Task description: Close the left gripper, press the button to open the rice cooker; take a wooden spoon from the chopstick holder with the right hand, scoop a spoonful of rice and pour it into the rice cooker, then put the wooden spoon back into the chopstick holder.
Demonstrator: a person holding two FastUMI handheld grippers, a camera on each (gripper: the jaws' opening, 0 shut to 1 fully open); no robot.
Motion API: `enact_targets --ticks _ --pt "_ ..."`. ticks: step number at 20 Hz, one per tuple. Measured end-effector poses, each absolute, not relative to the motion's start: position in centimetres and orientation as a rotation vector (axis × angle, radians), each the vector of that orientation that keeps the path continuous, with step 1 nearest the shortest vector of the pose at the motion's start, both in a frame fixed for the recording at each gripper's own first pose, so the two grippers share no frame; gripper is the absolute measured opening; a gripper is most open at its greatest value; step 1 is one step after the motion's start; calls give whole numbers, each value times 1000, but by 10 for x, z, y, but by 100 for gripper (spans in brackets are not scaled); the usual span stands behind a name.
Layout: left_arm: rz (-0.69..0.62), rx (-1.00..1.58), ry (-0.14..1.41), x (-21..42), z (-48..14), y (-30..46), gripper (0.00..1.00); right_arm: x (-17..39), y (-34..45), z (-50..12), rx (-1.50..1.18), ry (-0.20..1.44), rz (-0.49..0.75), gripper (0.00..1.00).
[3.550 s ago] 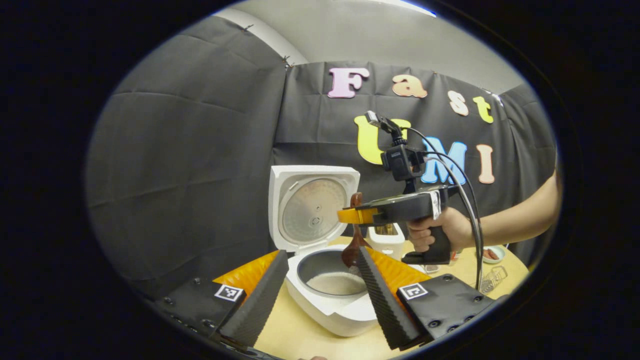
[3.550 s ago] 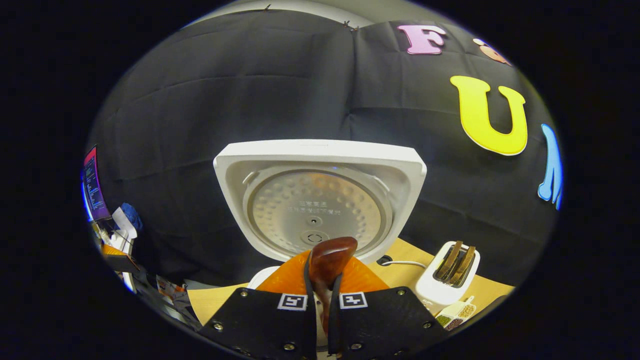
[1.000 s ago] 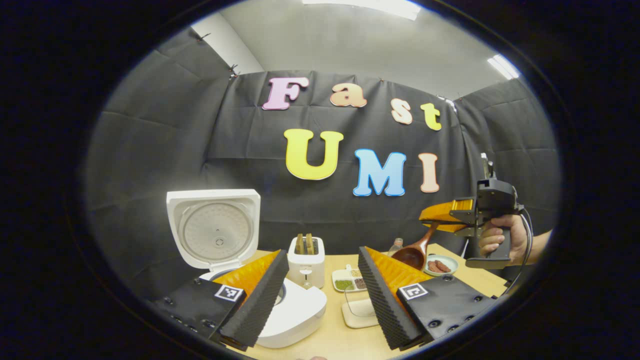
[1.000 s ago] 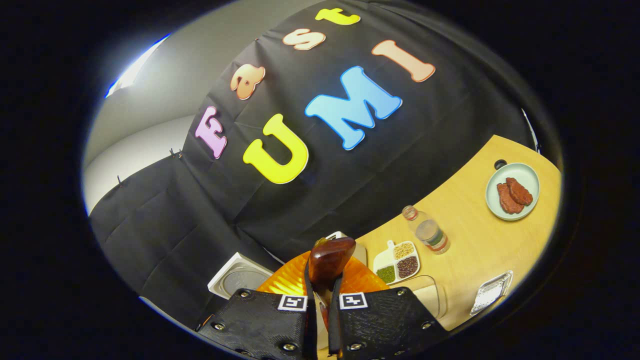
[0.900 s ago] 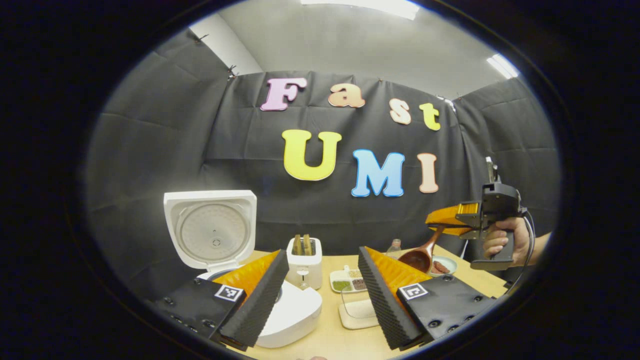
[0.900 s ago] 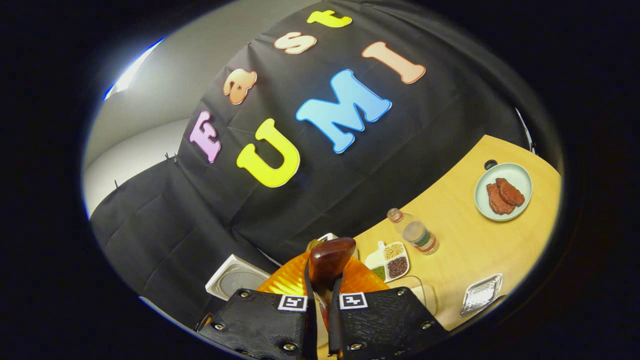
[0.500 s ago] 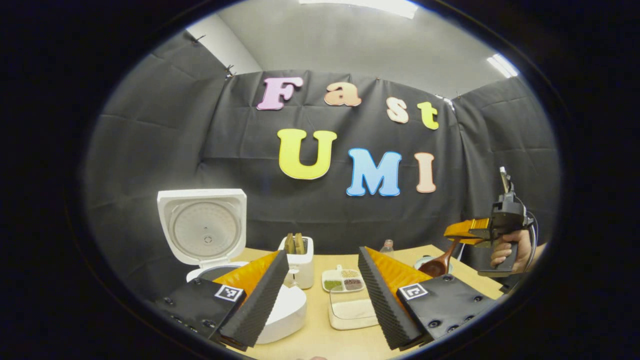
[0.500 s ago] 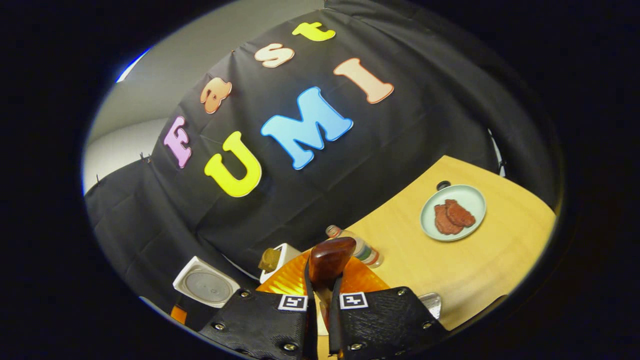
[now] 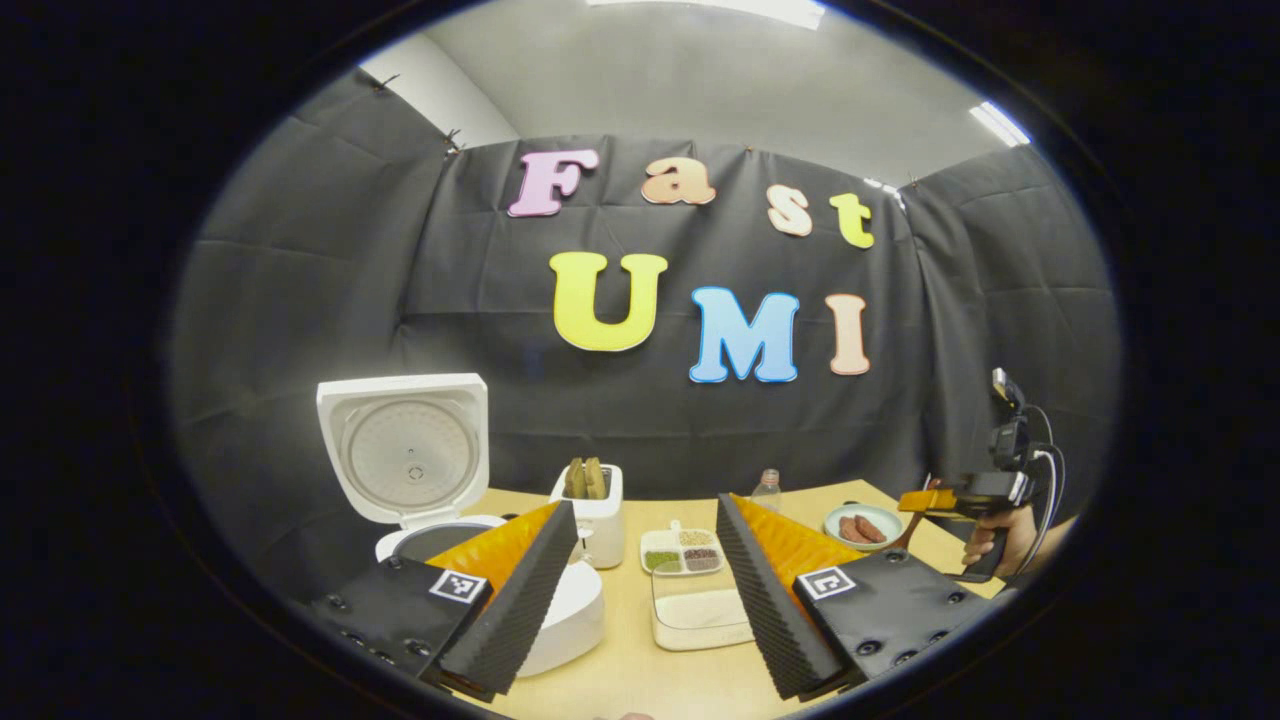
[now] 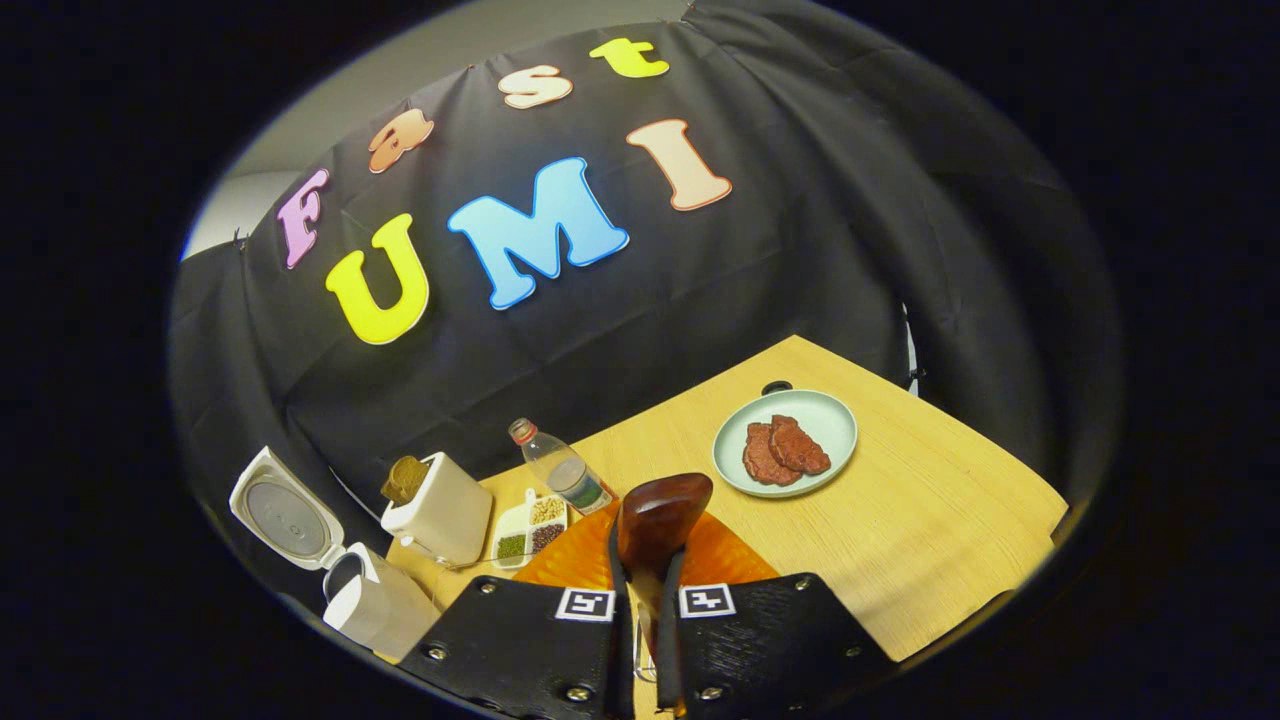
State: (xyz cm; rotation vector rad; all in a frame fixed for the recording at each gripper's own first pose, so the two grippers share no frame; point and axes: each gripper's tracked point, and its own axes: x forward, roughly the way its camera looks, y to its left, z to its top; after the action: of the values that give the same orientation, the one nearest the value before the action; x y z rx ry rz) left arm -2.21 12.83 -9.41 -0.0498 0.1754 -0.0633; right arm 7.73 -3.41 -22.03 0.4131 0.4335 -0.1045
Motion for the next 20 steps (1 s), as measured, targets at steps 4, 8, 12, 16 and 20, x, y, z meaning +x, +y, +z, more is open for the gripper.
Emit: enact_targets --ticks 4,8,12,16,20 --pt "-48 -37 186 -26 -93 130 98 78 -28 -254 398 488 -117 9" --pt "-33 -27 189 -28 -89 131 96 82 -27 -277 381 509 -150 9" --pt "-38 -15 185 -29 -86 125 97 75 -34 -283 341 509 -149 18" --pt "-58 -35 178 -23 -87 111 97 57 -73 -270 146 463 -202 100" --pt "-71 -45 174 -12 -86 105 97 41 -78 -199 0 336 -175 98"
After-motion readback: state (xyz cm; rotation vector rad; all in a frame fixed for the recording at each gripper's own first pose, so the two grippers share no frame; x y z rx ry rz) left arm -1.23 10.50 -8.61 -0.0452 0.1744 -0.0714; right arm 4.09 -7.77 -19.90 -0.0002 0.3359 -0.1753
